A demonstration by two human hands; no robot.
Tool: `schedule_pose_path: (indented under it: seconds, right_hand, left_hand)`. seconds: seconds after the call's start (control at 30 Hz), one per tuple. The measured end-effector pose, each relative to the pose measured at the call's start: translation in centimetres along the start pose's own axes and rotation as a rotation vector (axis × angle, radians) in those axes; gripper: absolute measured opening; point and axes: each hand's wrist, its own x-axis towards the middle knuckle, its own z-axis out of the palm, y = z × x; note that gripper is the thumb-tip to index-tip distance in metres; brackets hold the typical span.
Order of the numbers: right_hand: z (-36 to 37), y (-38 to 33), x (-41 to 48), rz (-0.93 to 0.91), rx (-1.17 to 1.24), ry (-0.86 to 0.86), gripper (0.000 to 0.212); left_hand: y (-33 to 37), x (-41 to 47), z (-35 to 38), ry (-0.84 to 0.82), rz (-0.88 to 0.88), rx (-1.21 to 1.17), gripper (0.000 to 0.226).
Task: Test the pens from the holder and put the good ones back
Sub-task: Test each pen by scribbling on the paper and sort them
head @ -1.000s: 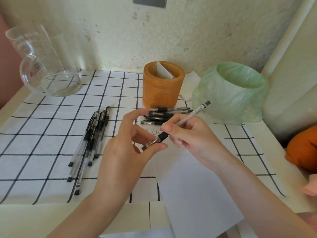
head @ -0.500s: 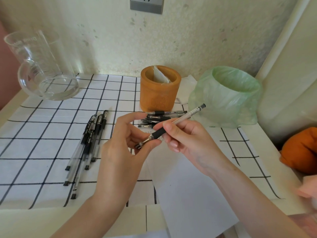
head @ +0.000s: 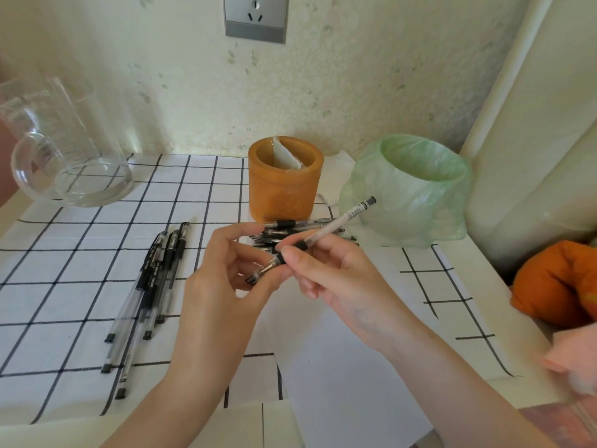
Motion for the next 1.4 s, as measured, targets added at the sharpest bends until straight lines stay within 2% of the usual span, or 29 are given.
schedule_pose_path:
  seconds: [0.07, 0.13, 0.27, 0.33, 0.4, 0.5, 0.63, 0.77, 0.83, 0.87, 0.93, 1.0, 1.07, 1.2, 1.4]
  right_hand:
    - [-0.1, -0.1, 0.3, -0.035, -0.067, 0.063, 0.029]
    - [-0.4, -0.8, 0.7, -0.076, -0.016, 0.076, 0.033]
    - [-2.7, -3.5, 1.2, -0.130, 0.093, 0.107, 0.015]
    - [-4.9, -5.0, 1.6, -0.174, 0.021, 0.255, 0.010]
    - [-7.7, -6.2, 2.0, -0.261, -0.198, 0.461, 0.010]
    - [-11.3, -7.4, 2.4, -0.380, -0.479, 0.685, 0.015]
    - [-13.7, -7.6, 3.2, -0.414, -0.507, 0.830, 0.008]
    - [-14.3, -6.8, 4.0, -0.194, -0.541, 0.809, 0.027]
    - [-14.2, -6.8, 3.9, -0.174, -0.553, 0.771, 0.029]
    - [-13.9, -7.1, 3.7, -0.176, -0.541, 0.754, 0.036]
    - [-13.4, -7.6, 3.4, -0.190, -0.523, 0.760, 0.065]
    - [-12.6, -7.9, 3.0, -0.209, -0.535, 0.786, 0.073]
    - [-11.7, -8.1, 2.6, -0.238, -0.511, 0.787, 0.064]
    - [-9.9, -7.9, 2.3, -0.294, -0.448, 0.752, 0.031]
    - [-7.5, -6.0, 3.0, -0.197, -0.503, 0.468, 0.012]
  left_hand:
    - [0.0, -0.1, 0.0, -0.061, -0.043, -0.034, 0.052]
    - [-0.1, -0.4, 0.2, -0.122, -0.068, -0.031, 0.055]
    - [-0.6, -0.9, 0.5, -0.190, -0.060, 0.042, 0.046]
    - [-0.9, -1.2, 0.6, -0.255, -0.039, 0.144, 0.036]
    - [-1.2, -1.5, 0.7, -0.319, -0.006, 0.251, 0.026]
    - [-1.3, -1.7, 0.8, -0.375, 0.051, 0.344, 0.025]
    - [-1.6, -1.6, 0.6, -0.386, 0.061, 0.360, 0.025]
    - [-1.9, -1.6, 0.4, -0.396, 0.084, 0.393, 0.026]
    - [-2.0, -1.6, 0.2, -0.398, 0.089, 0.414, 0.027]
    - [-2.1, -1.6, 0.1, -0.397, 0.092, 0.423, 0.028]
    - [-2.1, -1.5, 0.1, -0.390, 0.100, 0.432, 0.027]
    - [-2.0, -1.5, 0.0, -0.386, 0.096, 0.433, 0.025]
    - [-1.9, -1.5, 0.0, -0.382, 0.095, 0.434, 0.023]
    - [-1.7, -1.5, 0.0, -0.383, 0.099, 0.443, 0.023]
    - [-1.4, -1.3, -0.1, -0.351, 0.067, 0.440, 0.023]
